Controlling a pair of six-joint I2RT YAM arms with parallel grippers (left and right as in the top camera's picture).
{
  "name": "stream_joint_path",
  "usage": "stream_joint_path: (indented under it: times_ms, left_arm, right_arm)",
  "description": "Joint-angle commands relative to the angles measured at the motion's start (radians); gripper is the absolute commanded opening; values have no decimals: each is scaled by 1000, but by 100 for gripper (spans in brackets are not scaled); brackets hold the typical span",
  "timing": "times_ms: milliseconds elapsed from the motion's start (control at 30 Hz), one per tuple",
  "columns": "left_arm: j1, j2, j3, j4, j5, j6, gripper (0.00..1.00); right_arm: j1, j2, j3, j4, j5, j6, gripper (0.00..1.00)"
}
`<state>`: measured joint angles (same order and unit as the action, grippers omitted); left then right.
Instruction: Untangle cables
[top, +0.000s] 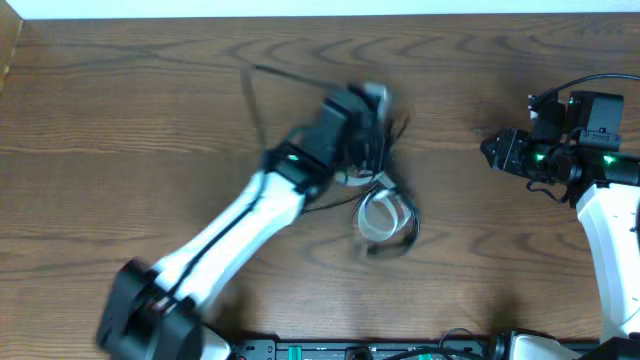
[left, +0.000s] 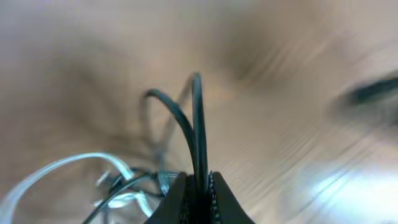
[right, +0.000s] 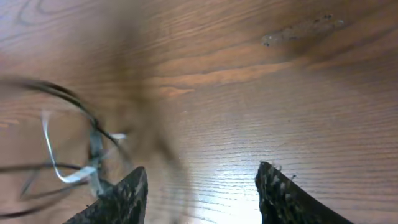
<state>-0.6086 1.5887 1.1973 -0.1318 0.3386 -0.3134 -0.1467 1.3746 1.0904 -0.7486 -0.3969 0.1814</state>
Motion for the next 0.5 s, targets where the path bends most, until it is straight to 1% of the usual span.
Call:
stream_joint_path:
  times_ms: [0, 33, 133, 167, 200, 233, 300, 400, 467]
  left_arm:
    - [37, -149, 58, 60, 10, -147, 7]
    - [36, -183, 58, 58, -24, -148, 7]
    - [20, -201, 58, 59, -25, -156, 7]
    - [3, -201, 58, 59, -25, -156, 7]
    - [-6, -201, 58, 59, -25, -156, 8]
    - [-21, -201, 58, 58, -25, -155, 7]
    - [-33, -201, 58, 58, -24, -156, 8]
    - [-35, -201, 58, 51, -6, -156, 8]
    - [-39, -201, 58, 51, -6, -156, 7]
  right_arm:
    - [6, 0, 13, -3, -158, -122, 54]
    - [16, 0, 13, -3, -225, -167, 57]
    - [94, 0, 13, 11, -333, -248, 78]
    - [140, 0, 13, 31, -344, -250, 82]
    - [161, 0, 13, 43, -344, -250, 83]
    - [218, 0, 13, 85, -343, -250, 86]
    - [277, 0, 13, 132, -341, -250, 87]
    - [334, 2, 13, 157, -264, -249, 86]
    - [358, 12, 12, 159, -256, -249, 84]
